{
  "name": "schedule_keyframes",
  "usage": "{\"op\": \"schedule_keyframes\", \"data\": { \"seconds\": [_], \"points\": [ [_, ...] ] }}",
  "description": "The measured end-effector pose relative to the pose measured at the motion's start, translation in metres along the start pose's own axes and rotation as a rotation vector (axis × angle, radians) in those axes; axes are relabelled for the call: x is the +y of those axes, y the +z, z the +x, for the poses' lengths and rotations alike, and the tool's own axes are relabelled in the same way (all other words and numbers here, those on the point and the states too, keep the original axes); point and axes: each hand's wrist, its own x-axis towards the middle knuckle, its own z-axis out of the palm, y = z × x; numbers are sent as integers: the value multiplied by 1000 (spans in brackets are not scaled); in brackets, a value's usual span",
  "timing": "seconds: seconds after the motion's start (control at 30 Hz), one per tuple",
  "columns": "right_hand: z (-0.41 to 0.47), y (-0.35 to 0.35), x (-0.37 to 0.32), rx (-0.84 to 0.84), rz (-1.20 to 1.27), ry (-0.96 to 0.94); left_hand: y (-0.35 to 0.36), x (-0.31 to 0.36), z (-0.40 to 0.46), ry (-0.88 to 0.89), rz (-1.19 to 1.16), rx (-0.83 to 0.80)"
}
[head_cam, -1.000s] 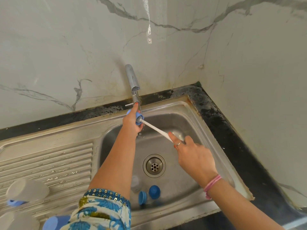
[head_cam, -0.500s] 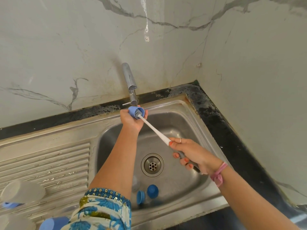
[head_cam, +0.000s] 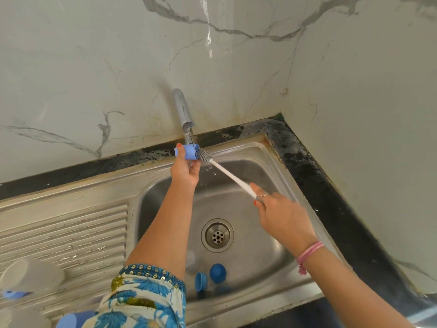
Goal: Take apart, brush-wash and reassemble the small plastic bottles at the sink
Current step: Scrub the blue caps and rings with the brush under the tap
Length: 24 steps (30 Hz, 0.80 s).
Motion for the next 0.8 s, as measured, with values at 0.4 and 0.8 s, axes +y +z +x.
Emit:
{"op": "schedule_keyframes", "data": {
  "seconds": [0.4,0.8],
  "points": [
    [-11,-4,5,-1,634,197,-16,-10,-10,114,187,-90],
    [-1,-9,-39,-118,578,70,-21,-15,-20,40,137,-305]
  ]
}}
